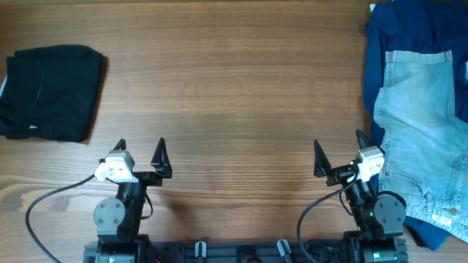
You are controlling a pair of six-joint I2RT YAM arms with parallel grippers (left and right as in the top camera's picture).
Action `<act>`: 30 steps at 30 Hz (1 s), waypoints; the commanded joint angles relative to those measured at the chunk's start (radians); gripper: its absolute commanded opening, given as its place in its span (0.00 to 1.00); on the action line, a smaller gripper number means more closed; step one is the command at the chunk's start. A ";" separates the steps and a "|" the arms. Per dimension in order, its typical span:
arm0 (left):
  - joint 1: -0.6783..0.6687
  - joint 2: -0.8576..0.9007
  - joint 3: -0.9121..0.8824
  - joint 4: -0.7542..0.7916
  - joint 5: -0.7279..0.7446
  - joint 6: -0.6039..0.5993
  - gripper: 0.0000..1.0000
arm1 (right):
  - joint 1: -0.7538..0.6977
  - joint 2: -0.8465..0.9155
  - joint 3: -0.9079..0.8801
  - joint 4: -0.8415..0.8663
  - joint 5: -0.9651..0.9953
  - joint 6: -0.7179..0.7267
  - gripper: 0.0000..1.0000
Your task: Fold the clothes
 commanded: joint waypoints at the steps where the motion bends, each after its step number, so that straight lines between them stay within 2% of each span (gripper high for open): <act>1: 0.006 -0.007 -0.001 -0.005 0.019 0.008 1.00 | 0.004 0.007 0.018 -0.012 0.011 0.053 1.00; 6: 0.006 0.021 0.058 -0.077 -0.007 -0.018 1.00 | 0.004 0.075 0.117 -0.092 0.067 0.079 1.00; 9: 0.006 0.098 0.130 -0.126 -0.011 -0.019 1.00 | 0.004 0.180 0.203 -0.151 0.101 0.101 1.00; 15: 0.006 0.398 0.376 -0.315 -0.008 -0.018 1.00 | 0.004 0.564 0.476 -0.372 0.125 0.102 1.00; 20: 0.006 0.653 0.570 -0.516 0.010 -0.018 1.00 | -0.011 0.928 0.802 -0.698 0.242 0.098 1.00; 24: 0.006 0.736 0.617 -0.550 0.024 -0.019 1.00 | -0.012 1.104 0.904 -0.755 0.207 0.095 1.00; 25: 0.006 0.743 0.617 -0.551 0.023 -0.018 1.00 | -0.013 1.126 0.903 -0.758 0.259 0.117 1.00; 26: 0.006 0.746 0.617 -0.553 0.024 -0.019 1.00 | -0.022 1.153 0.903 -0.773 0.370 0.224 1.00; 27: 0.006 0.745 0.617 -0.555 0.023 -0.018 1.00 | -0.050 1.186 0.899 -0.802 0.517 0.396 1.00; 28: 0.006 0.745 0.617 -0.555 0.024 -0.018 1.00 | -0.080 1.215 0.894 -0.807 0.570 0.471 1.00; 30: 0.006 0.745 0.617 -0.555 0.023 -0.018 1.00 | -0.153 1.289 0.892 -0.798 0.571 0.489 1.00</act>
